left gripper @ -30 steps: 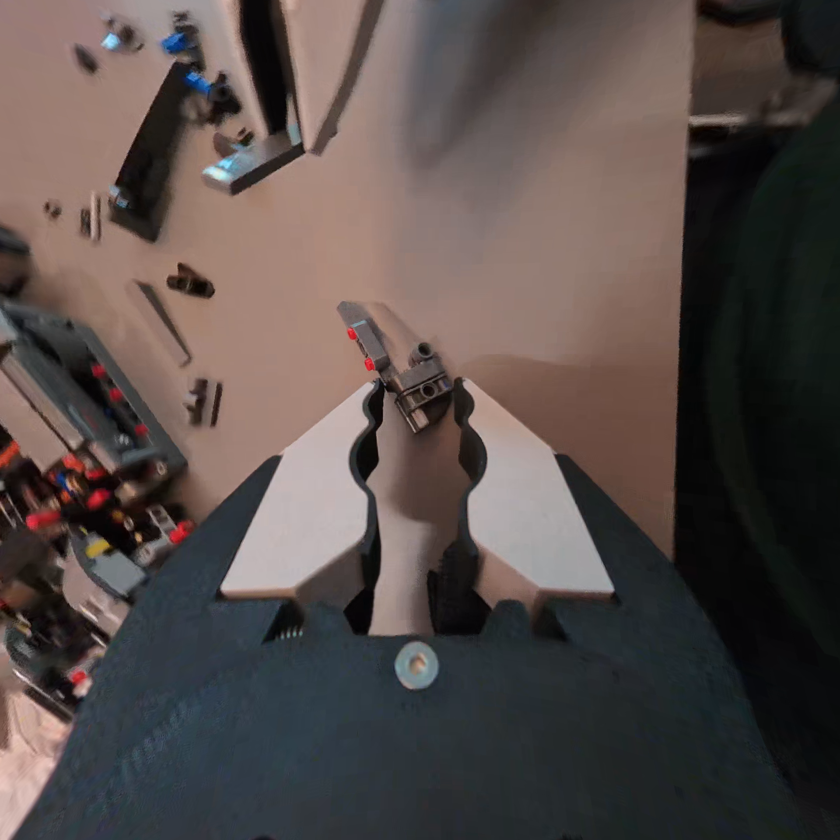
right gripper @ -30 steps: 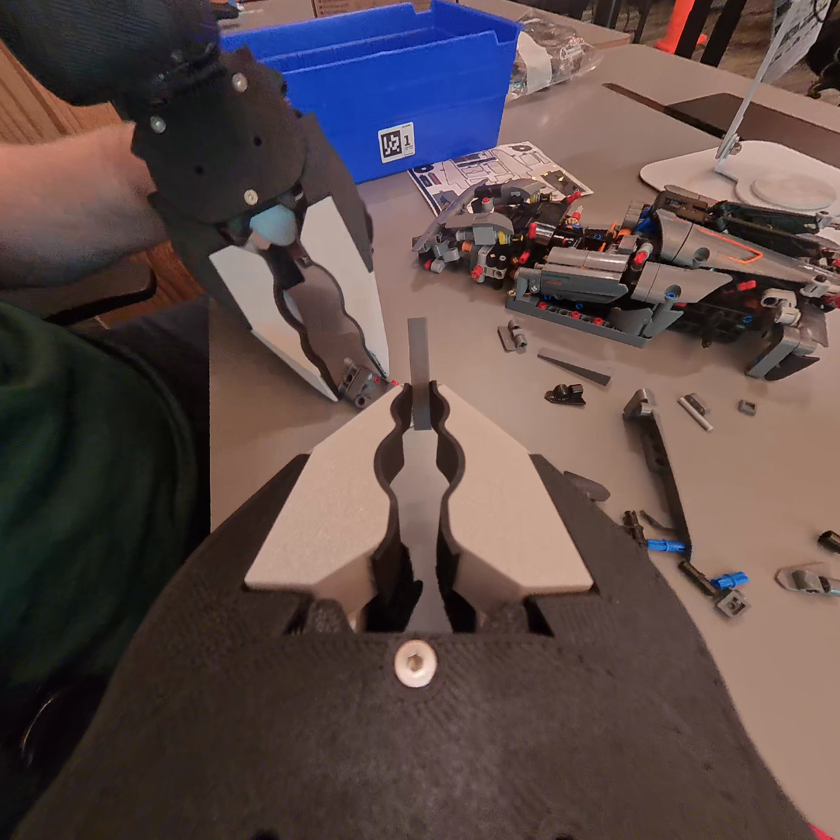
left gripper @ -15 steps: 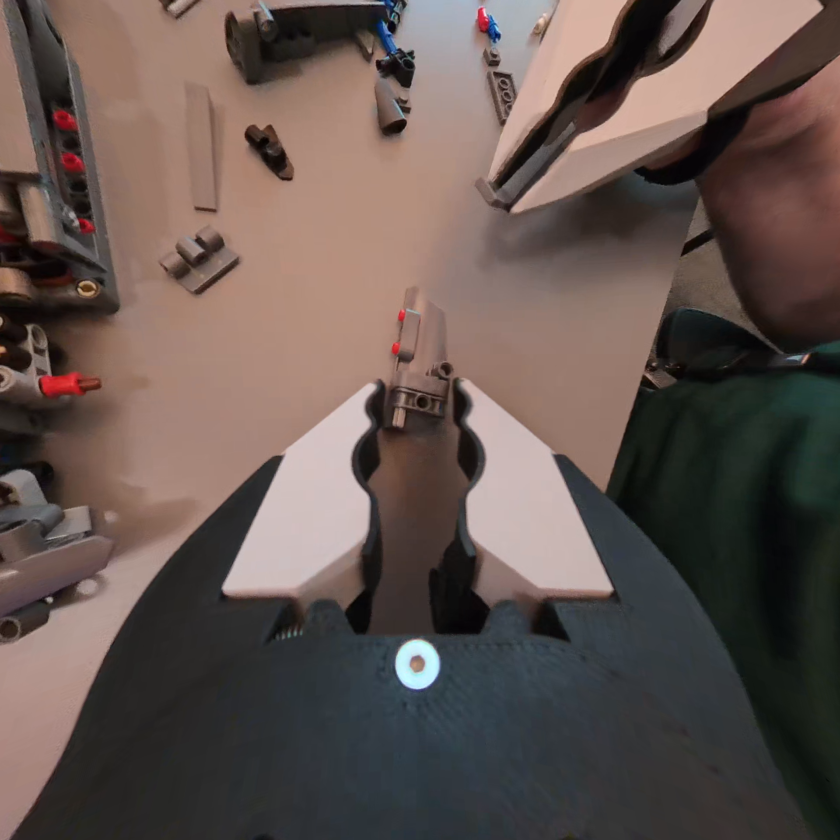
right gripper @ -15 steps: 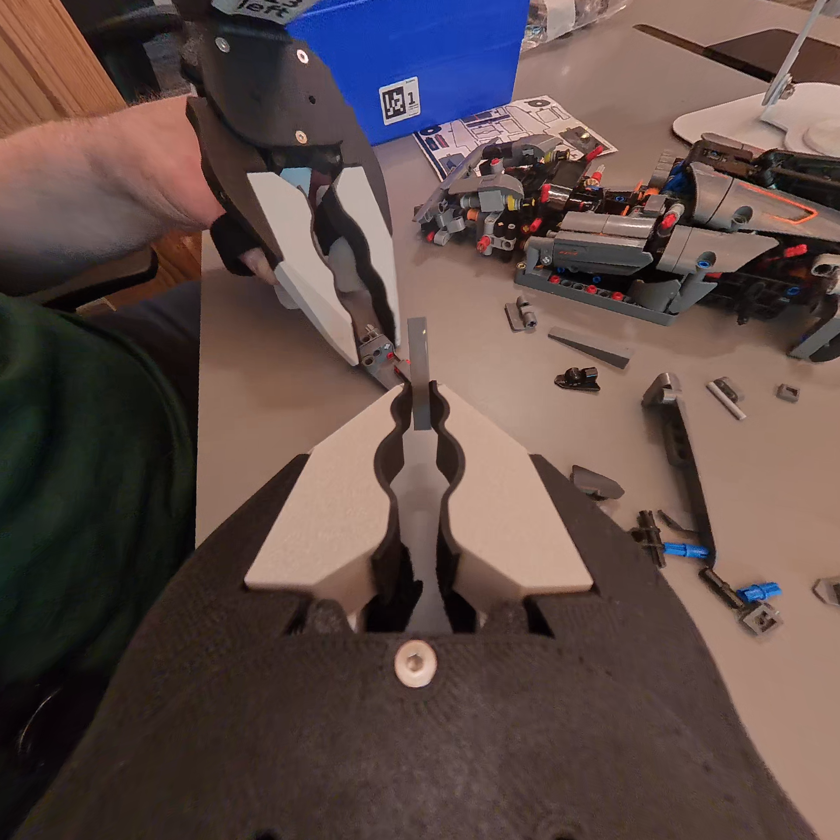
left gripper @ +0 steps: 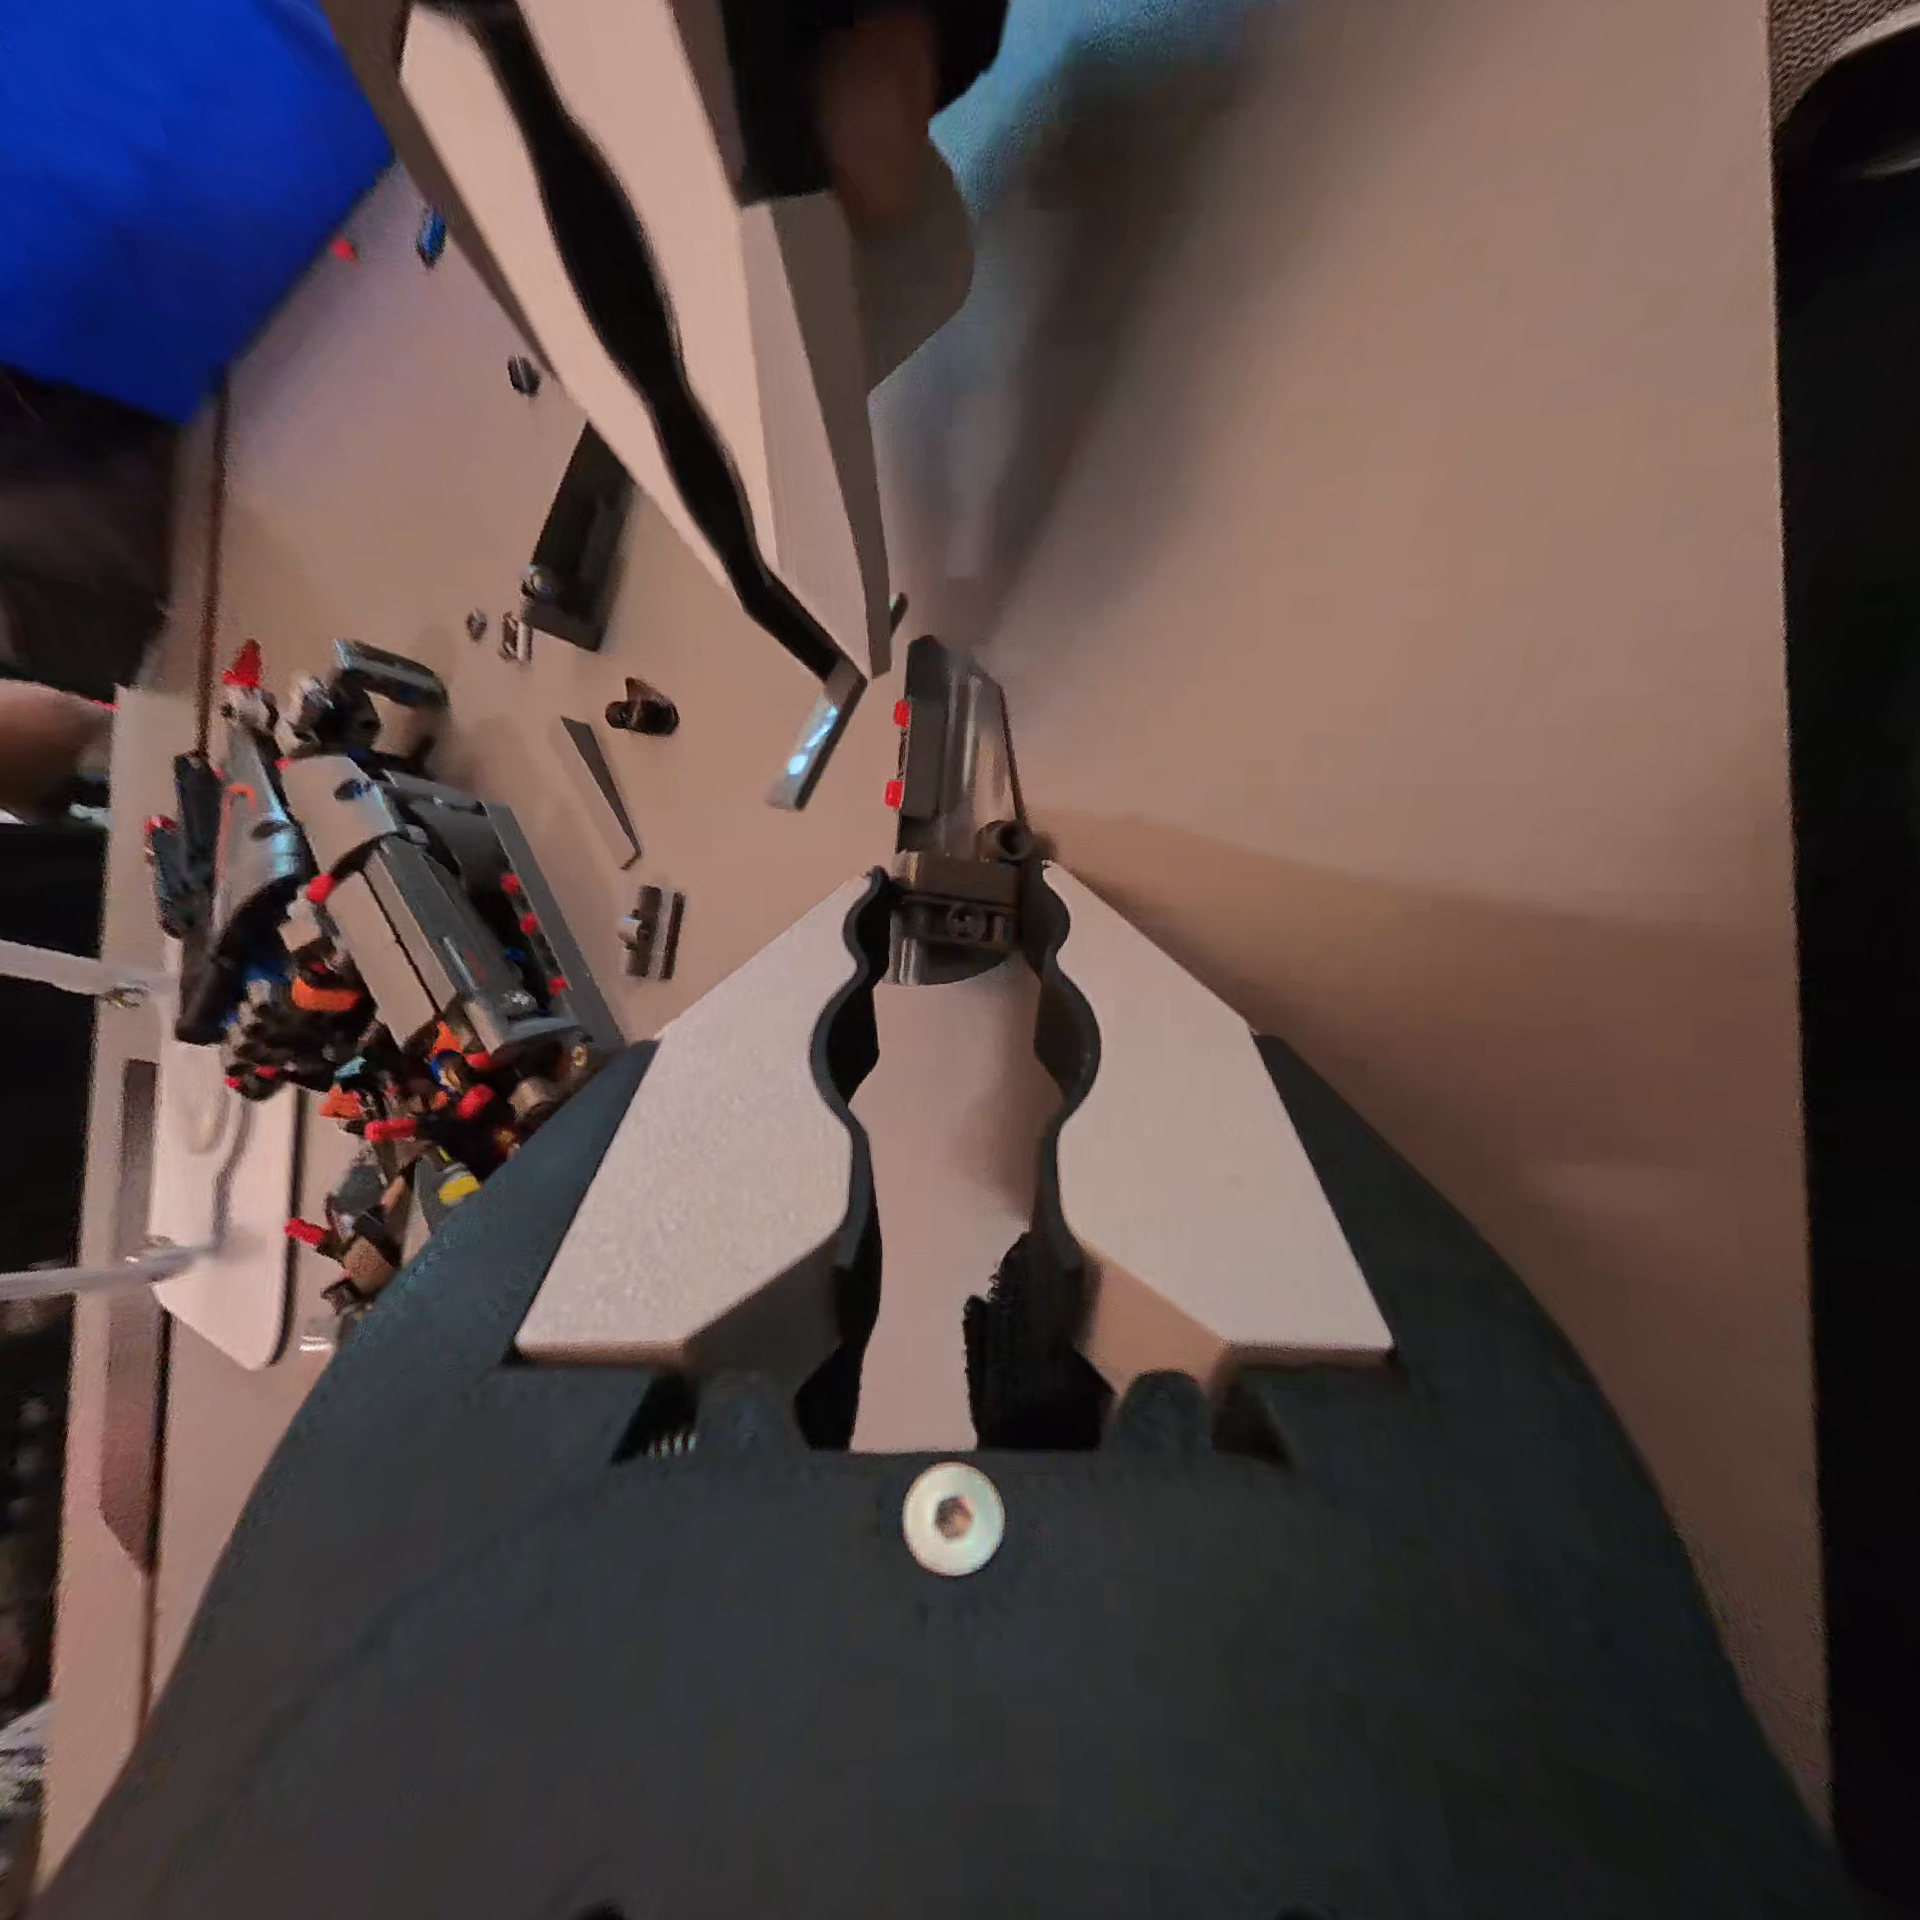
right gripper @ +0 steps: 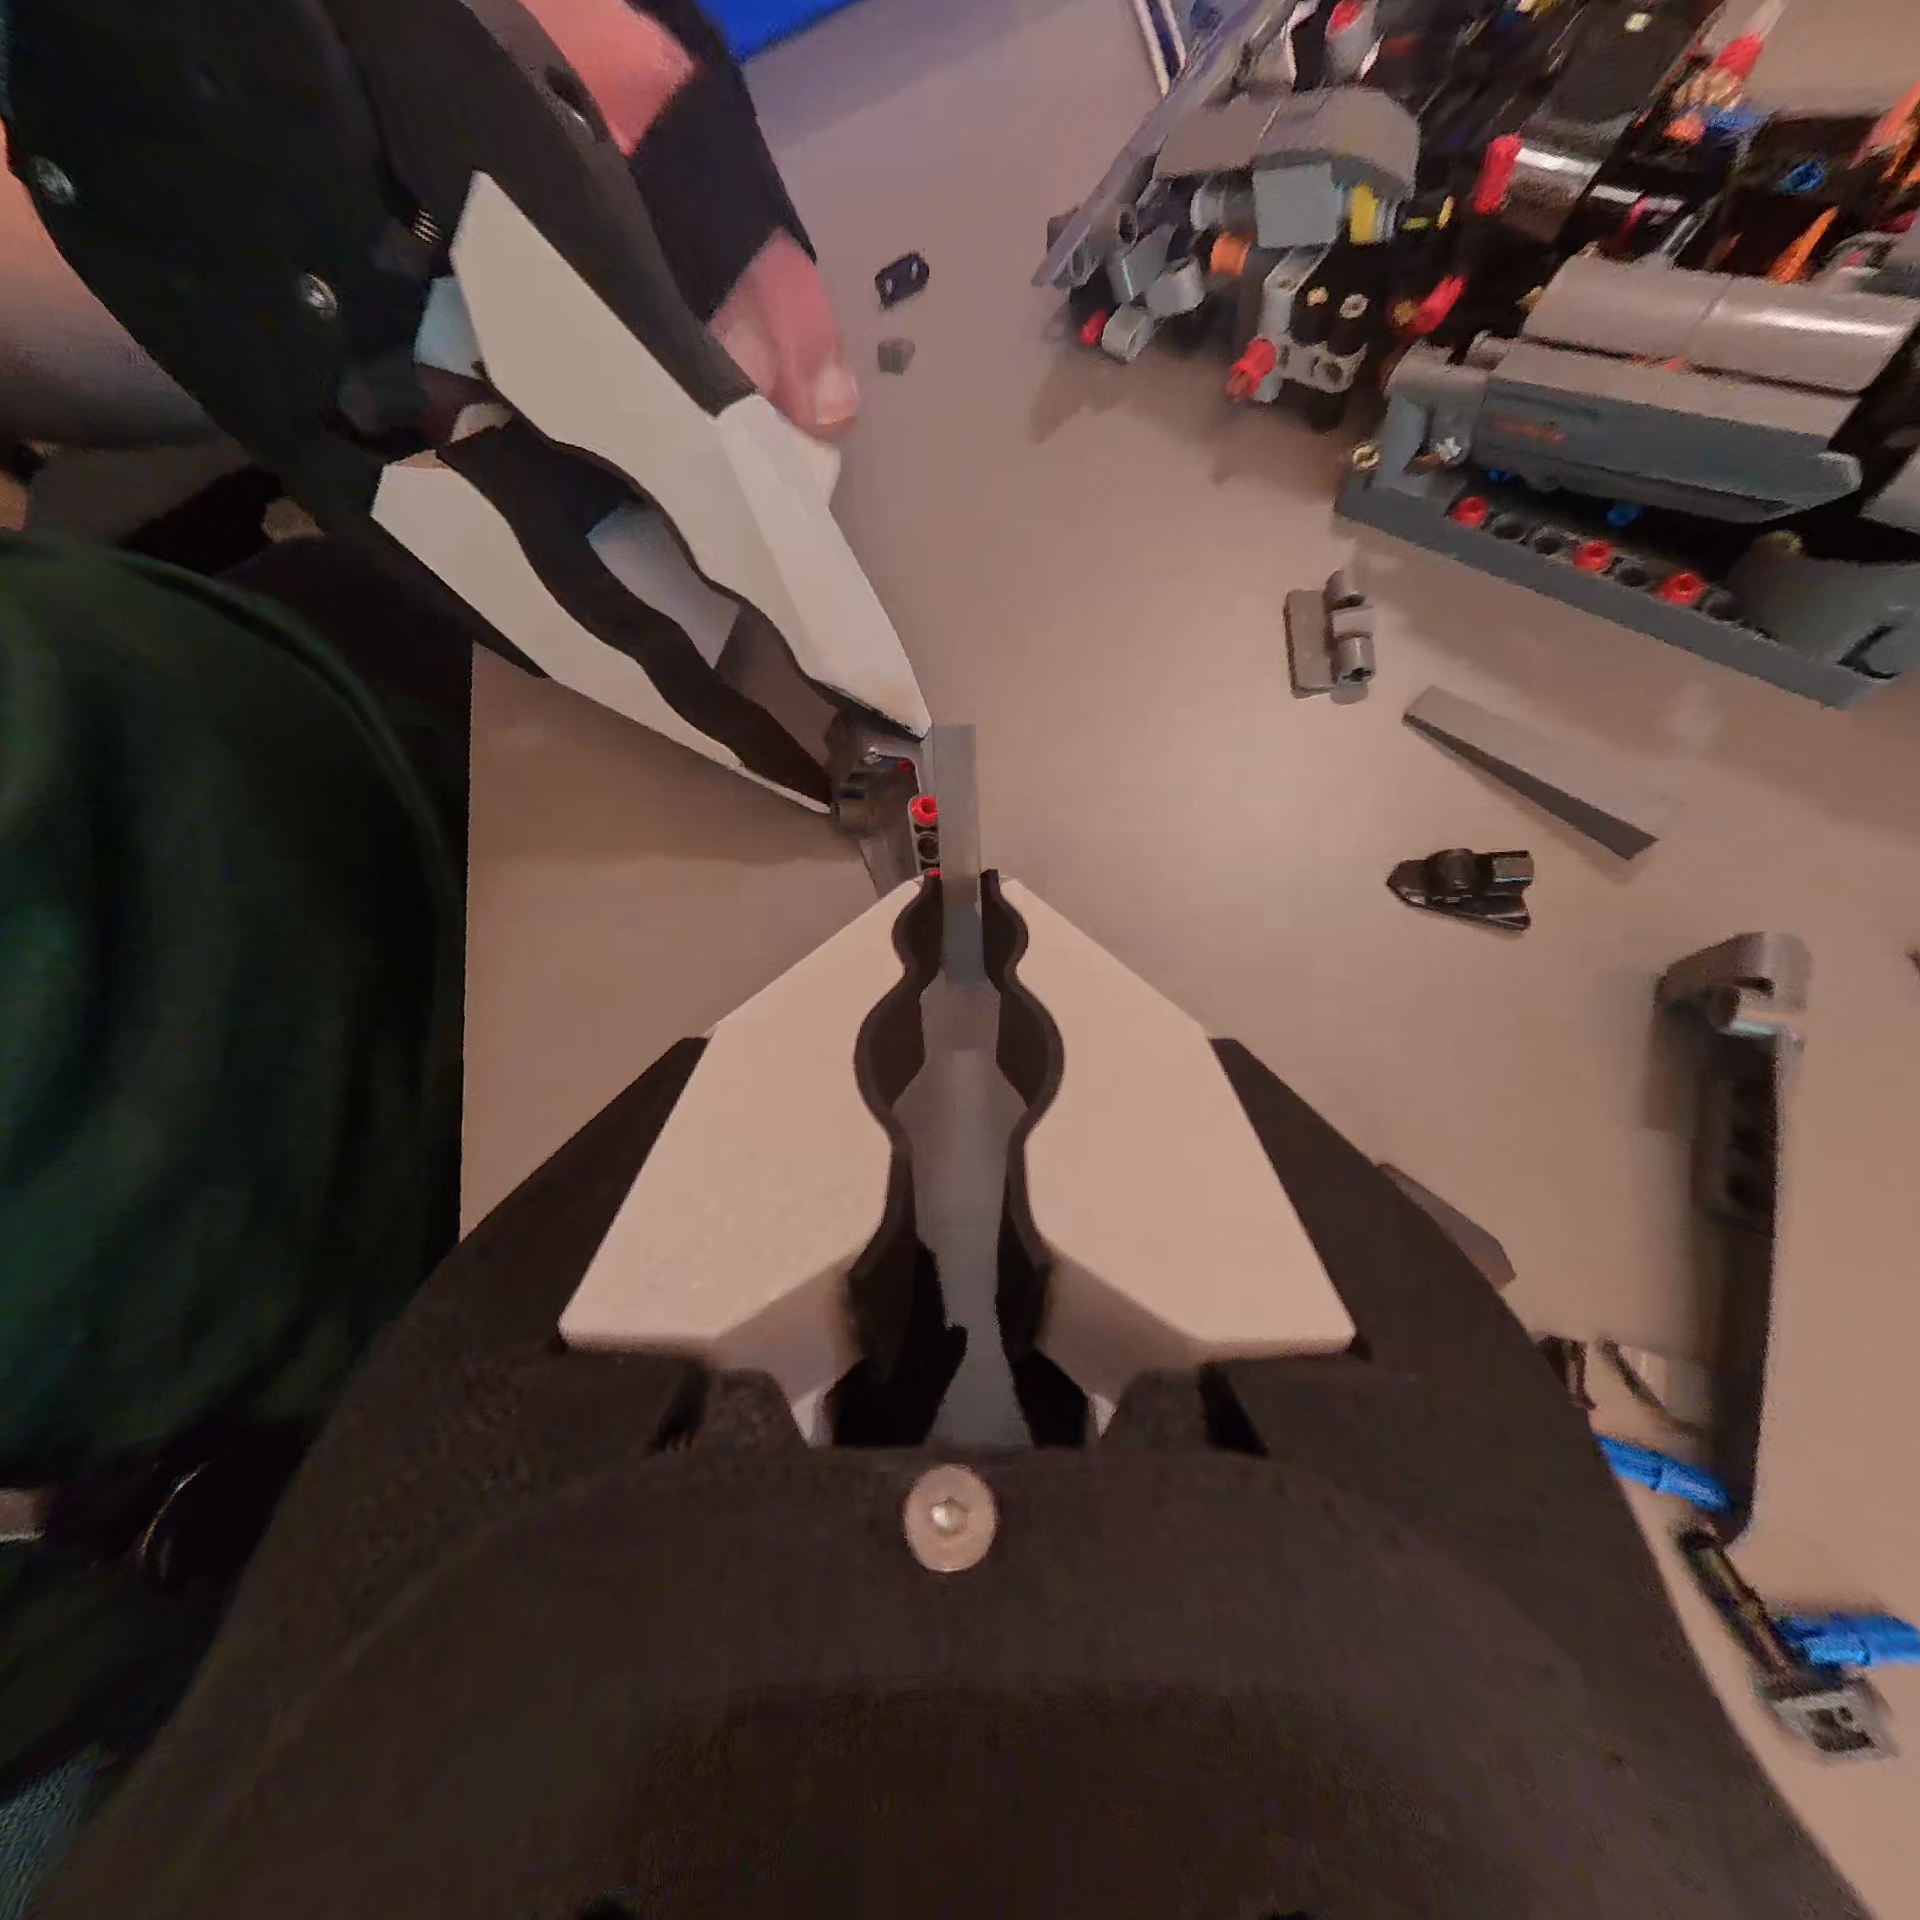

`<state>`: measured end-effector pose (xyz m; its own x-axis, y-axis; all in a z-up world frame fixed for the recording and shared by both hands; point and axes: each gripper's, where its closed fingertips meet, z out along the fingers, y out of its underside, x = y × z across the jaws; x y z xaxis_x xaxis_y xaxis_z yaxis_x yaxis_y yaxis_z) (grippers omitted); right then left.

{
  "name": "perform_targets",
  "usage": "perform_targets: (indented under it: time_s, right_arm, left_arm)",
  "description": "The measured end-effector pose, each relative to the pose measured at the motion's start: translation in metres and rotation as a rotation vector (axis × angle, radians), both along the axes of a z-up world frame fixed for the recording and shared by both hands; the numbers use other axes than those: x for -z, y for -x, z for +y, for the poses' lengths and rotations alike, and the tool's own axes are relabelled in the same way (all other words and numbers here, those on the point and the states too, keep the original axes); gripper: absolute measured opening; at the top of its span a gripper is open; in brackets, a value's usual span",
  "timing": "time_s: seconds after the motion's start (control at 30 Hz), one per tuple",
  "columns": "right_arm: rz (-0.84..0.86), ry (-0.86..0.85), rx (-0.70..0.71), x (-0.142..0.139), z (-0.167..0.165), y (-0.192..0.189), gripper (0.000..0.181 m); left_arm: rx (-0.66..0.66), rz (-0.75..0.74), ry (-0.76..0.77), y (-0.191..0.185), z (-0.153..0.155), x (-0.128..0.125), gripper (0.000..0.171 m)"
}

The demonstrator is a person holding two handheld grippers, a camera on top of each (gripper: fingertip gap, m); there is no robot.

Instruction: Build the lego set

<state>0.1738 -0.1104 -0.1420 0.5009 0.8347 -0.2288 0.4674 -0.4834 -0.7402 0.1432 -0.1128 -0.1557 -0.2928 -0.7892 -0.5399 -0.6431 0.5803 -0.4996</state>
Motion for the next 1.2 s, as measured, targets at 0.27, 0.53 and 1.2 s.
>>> perform_targets:
  time_s: [0.27,0.53,1.2]
  right_arm:
    - [-0.047,0.133,-0.043,0.003,-0.002,0.008,0.005]
    - [-0.068,0.249,-0.113,0.004,-0.006,0.01,0.005]
    - [-0.135,0.538,-0.301,0.006,-0.011,0.012,0.005]
  left_arm:
    - [0.059,-0.057,-0.113,-0.001,0.001,-0.002,0.023]
    - [0.107,-0.081,-0.155,0.0,0.0,-0.002,0.023]
    - [0.191,-0.087,-0.115,0.001,0.0,-0.001,0.023]
